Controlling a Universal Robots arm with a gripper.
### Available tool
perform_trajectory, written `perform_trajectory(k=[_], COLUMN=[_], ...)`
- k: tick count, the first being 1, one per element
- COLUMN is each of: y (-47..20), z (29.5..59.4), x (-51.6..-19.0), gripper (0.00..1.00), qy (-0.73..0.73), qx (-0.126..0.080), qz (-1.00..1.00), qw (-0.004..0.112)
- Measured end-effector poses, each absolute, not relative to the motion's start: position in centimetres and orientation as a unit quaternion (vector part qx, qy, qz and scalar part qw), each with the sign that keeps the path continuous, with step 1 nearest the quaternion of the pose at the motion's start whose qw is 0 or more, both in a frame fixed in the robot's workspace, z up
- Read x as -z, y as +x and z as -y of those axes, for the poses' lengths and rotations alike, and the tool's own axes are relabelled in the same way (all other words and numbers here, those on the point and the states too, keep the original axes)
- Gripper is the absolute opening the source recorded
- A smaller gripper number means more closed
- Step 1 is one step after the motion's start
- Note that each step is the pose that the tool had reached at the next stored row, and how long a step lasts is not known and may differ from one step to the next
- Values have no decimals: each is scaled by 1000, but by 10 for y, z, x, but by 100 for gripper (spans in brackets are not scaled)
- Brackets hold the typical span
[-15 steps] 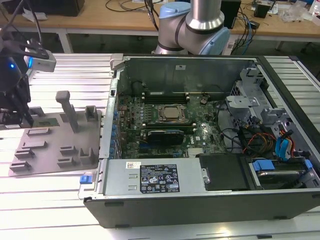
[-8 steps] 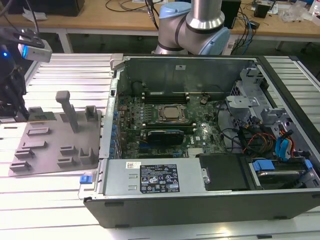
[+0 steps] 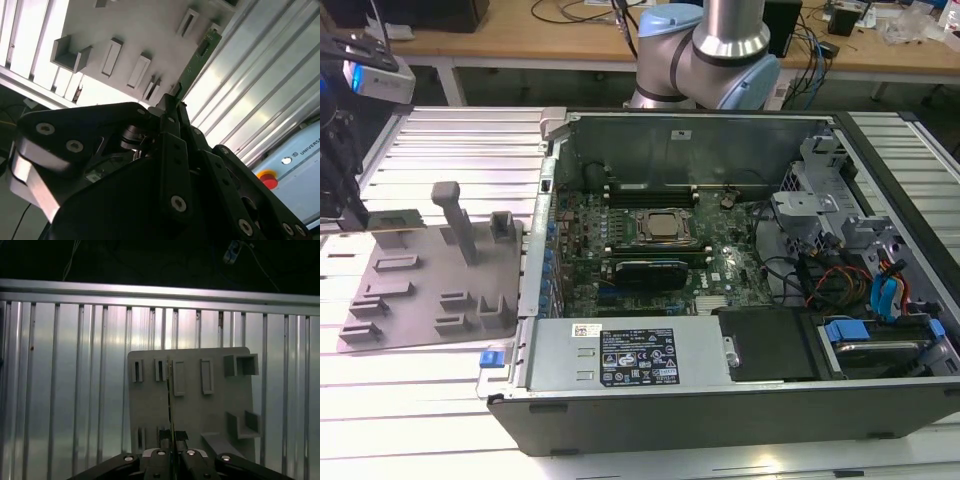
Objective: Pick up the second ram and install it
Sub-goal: 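Pick up the second ram and move it above second insertion slot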
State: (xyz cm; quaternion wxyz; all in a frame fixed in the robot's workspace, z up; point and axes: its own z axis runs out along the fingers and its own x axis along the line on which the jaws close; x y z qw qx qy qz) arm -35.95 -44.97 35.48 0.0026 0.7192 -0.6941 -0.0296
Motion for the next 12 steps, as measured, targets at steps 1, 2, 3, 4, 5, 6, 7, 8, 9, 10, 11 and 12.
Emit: perform_trajectory(k=[1, 2, 3, 4, 5, 6, 7, 8, 9, 10, 11, 12], y=[-360, -359, -359, -359, -359, -359, -359, -359, -359, -359, -359, -359], z=[450, 450, 450, 450, 450, 450, 450, 450, 450, 450, 450, 450], x=[-356, -358, -360, -362, -364, -366, -368, -371, -373, -379, -383, -388], gripper=[11, 11, 11, 11, 11, 11, 11, 11, 11, 11, 11, 11], qy=[719, 719, 719, 719, 719, 719, 719, 719, 719, 719, 719, 719], qx=[30, 30, 30, 30, 30, 30, 30, 30, 30, 30, 30, 30], qz=[694, 694, 694, 694, 694, 694, 694, 694, 694, 694, 694, 694], qw=[3, 3, 3, 3, 3, 3, 3, 3, 3, 3, 3, 3])
